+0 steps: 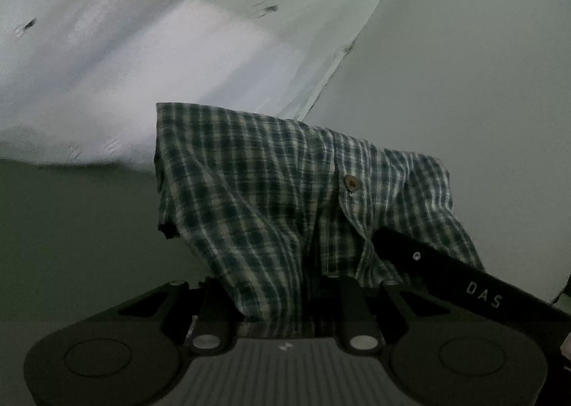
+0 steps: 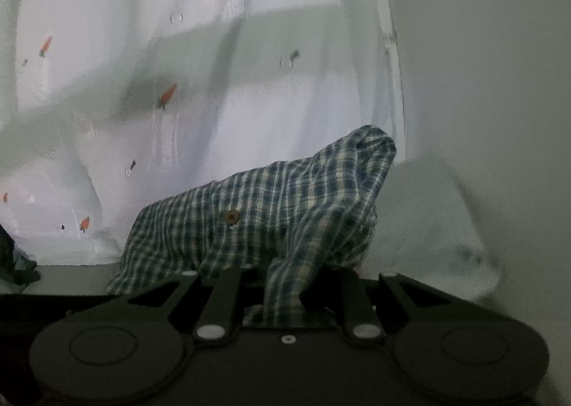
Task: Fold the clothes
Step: 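Lift the shirt bundle with both grippers and carry it toward the clothes stack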
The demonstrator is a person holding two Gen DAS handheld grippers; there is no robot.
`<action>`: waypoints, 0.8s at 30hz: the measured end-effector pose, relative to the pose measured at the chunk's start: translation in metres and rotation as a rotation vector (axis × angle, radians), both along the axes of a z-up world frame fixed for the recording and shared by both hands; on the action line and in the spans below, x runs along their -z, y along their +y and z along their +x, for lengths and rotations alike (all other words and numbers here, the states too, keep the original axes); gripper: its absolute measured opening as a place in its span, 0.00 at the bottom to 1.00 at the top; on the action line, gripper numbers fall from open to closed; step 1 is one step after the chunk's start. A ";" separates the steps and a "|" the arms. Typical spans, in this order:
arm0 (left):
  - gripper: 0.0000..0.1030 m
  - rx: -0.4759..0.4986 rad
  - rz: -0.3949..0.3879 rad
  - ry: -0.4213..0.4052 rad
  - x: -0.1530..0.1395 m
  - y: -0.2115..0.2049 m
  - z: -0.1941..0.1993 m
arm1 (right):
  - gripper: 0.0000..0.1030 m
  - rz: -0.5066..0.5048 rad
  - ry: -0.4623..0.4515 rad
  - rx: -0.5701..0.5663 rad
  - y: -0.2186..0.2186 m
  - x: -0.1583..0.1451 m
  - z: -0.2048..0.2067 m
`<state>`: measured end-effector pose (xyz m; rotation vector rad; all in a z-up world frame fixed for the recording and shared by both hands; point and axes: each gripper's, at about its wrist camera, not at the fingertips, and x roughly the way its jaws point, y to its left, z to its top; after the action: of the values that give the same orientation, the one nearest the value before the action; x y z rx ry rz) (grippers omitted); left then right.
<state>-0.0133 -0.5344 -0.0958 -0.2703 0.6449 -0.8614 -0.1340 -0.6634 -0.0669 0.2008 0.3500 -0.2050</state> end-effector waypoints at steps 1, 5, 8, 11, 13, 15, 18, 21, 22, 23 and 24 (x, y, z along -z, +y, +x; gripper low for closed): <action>0.21 -0.007 -0.010 -0.014 -0.004 -0.018 0.001 | 0.14 -0.018 -0.018 -0.013 -0.013 -0.004 -0.002; 0.21 -0.033 -0.038 -0.070 -0.020 -0.070 0.004 | 0.14 -0.076 -0.081 -0.048 -0.061 -0.022 0.002; 0.21 -0.046 -0.045 -0.125 -0.041 -0.094 0.000 | 0.15 -0.123 -0.125 -0.076 -0.092 -0.038 0.010; 0.21 -0.048 -0.054 -0.168 -0.054 -0.118 0.014 | 0.15 -0.166 -0.179 -0.099 -0.121 -0.051 0.024; 0.21 -0.048 -0.058 -0.196 -0.062 -0.135 0.024 | 0.15 -0.180 -0.212 -0.099 -0.141 -0.056 0.035; 0.22 -0.043 -0.047 -0.217 -0.063 -0.154 0.042 | 0.16 -0.195 -0.221 -0.091 -0.159 -0.057 0.051; 0.32 -0.051 -0.011 -0.208 -0.049 -0.182 0.073 | 0.28 -0.238 -0.200 -0.058 -0.181 -0.053 0.081; 0.41 -0.121 0.099 -0.136 -0.018 -0.199 0.106 | 0.60 -0.327 -0.121 0.027 -0.198 -0.031 0.116; 0.41 -0.162 0.150 -0.117 -0.008 -0.202 0.114 | 0.66 -0.355 -0.095 0.051 -0.202 -0.023 0.125; 0.42 -0.208 0.177 -0.109 0.001 -0.199 0.118 | 0.70 -0.384 -0.075 0.074 -0.206 -0.015 0.133; 0.45 -0.253 0.170 -0.115 0.003 -0.193 0.119 | 0.71 -0.419 -0.076 0.088 -0.206 -0.010 0.135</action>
<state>0.1061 -0.7276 -0.0992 -0.1437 0.5589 -0.5713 0.0012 -0.8689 -0.0570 -0.1891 0.2164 -0.3509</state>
